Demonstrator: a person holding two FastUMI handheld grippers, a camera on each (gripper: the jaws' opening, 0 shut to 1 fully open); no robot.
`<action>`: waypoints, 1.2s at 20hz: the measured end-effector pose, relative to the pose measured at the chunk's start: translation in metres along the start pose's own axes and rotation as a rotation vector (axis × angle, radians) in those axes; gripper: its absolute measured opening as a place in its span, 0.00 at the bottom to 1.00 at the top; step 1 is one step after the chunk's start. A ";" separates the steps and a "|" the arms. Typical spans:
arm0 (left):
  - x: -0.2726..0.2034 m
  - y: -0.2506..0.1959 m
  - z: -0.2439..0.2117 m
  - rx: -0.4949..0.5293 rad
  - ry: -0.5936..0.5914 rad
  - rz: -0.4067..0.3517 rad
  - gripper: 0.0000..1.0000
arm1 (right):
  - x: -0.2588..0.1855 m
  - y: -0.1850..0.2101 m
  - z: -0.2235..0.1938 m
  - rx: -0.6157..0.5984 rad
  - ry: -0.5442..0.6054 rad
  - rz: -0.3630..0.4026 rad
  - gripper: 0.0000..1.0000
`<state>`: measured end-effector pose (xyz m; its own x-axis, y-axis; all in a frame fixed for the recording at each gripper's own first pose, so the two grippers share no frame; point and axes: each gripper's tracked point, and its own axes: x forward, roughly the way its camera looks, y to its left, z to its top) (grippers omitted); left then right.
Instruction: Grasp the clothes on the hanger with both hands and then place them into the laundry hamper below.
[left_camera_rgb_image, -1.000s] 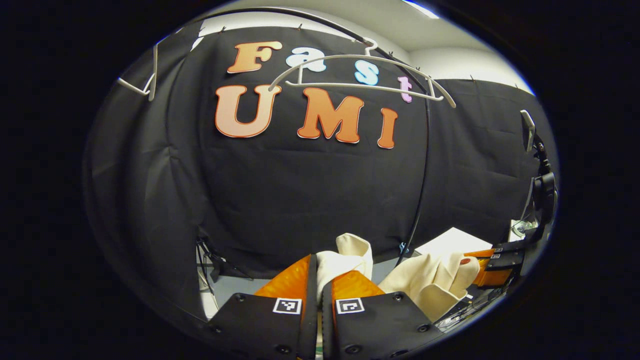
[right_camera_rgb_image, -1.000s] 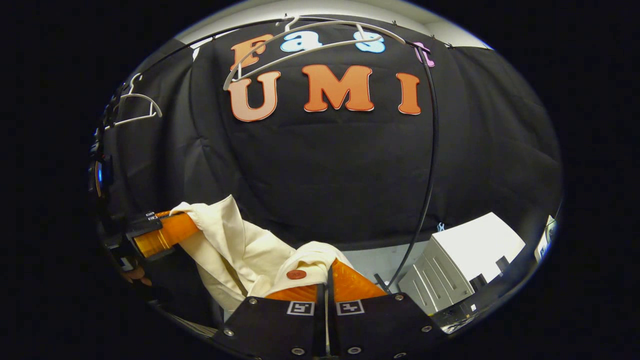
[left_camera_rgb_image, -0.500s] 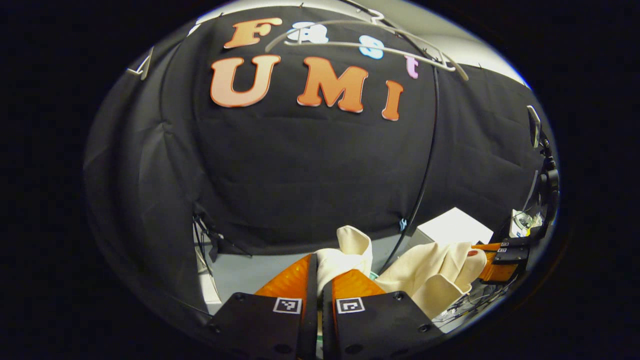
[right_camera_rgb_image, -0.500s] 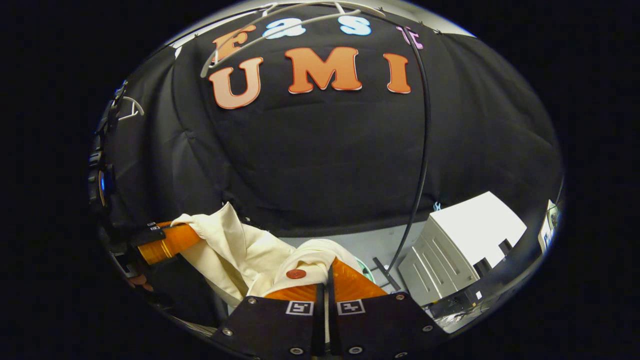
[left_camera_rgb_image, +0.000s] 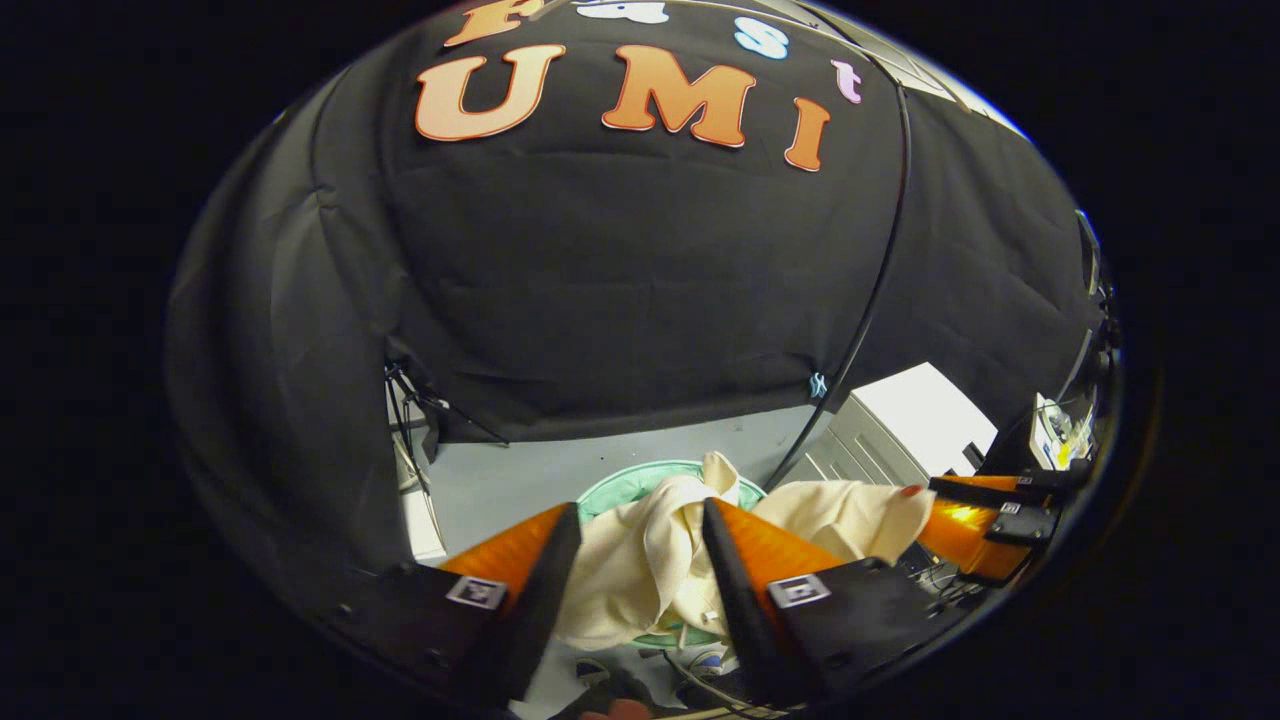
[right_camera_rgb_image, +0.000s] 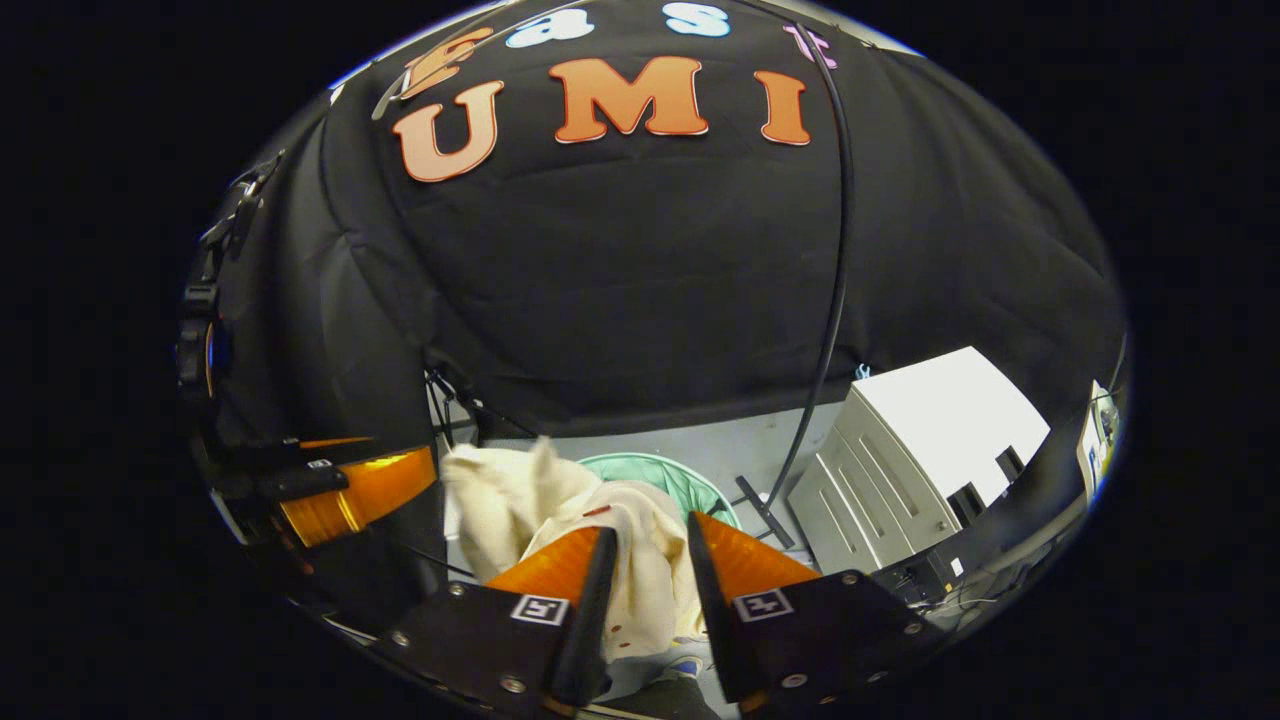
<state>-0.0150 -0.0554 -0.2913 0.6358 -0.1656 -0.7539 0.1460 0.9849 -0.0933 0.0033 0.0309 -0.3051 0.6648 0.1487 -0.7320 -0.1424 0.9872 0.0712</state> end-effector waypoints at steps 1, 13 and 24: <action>0.001 0.003 -0.002 -0.003 0.005 0.006 1.00 | -0.001 0.003 -0.002 0.007 0.004 0.011 0.53; -0.018 0.009 -0.004 -0.036 -0.024 0.007 0.98 | -0.007 0.008 -0.011 0.040 0.026 0.018 0.92; -0.081 0.027 0.049 -0.006 -0.251 0.059 0.98 | -0.059 0.012 0.020 0.085 -0.100 0.022 0.93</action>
<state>-0.0255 -0.0180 -0.2004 0.8117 -0.1142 -0.5728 0.0989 0.9934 -0.0578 -0.0233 0.0356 -0.2479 0.7326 0.1710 -0.6588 -0.0976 0.9843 0.1470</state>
